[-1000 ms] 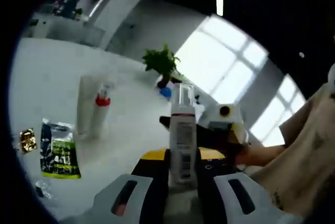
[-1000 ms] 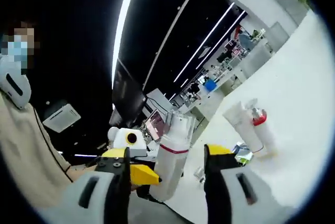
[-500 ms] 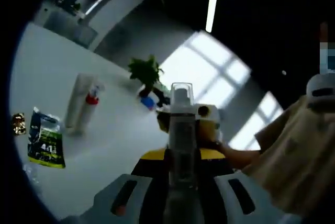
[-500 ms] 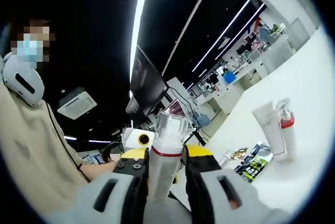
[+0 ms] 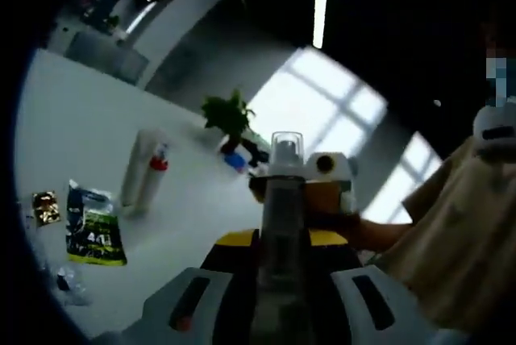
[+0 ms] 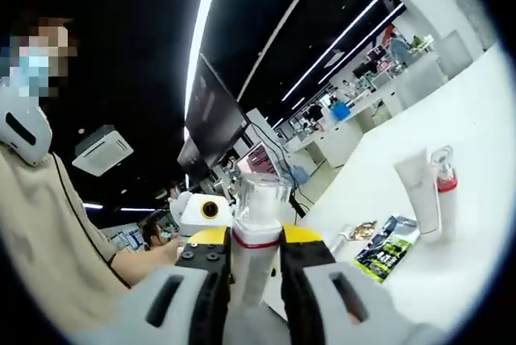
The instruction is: Arrange the skincare products in the storage area until every visible bottle or jar stands upright without overlapping.
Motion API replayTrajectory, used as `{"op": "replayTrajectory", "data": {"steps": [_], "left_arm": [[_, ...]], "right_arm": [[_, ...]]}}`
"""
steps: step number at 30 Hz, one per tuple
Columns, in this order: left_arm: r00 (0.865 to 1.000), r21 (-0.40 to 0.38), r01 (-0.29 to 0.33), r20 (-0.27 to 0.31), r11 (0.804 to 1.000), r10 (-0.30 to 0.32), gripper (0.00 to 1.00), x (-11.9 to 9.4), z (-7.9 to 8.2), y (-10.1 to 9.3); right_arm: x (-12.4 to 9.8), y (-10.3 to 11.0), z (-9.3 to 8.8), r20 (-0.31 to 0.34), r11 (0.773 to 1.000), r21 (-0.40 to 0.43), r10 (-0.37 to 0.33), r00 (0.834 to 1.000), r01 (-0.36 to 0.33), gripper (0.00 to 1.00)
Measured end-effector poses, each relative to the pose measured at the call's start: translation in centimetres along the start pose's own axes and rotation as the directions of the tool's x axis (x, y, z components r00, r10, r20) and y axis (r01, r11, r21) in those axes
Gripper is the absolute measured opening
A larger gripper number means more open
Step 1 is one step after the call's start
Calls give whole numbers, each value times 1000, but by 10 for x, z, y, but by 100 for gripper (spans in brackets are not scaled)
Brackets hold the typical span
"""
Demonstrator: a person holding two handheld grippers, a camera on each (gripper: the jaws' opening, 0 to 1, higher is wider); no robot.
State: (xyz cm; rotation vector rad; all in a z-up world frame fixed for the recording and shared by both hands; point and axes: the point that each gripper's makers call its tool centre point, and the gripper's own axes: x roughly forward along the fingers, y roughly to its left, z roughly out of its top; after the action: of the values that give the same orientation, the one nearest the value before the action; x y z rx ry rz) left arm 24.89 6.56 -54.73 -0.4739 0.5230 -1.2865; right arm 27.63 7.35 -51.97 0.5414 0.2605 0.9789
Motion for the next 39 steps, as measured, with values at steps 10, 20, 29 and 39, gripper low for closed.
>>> {"op": "replayTrajectory", "data": {"steps": [10,20,29,39], "left_arm": [[926,274,-361,-11,892,378,24,-12,5,32],[819,412,-547,82,728,569,19,-31,10,45],[848,373,-508,63,776,525,17,-35,7,44],[924,385,-334,-45,860,379,17,-14,3,35]], "right_arm": [[21,-15,-5,-65,934,-204,-312,948,293,21],[46,0,-9,17,806,-425,-448,894,412,21],[50,13,-14,-6,738,-589,-412,911,329,20],[32,11,-11,-145,844,-534,-148,978,48,21]]}}
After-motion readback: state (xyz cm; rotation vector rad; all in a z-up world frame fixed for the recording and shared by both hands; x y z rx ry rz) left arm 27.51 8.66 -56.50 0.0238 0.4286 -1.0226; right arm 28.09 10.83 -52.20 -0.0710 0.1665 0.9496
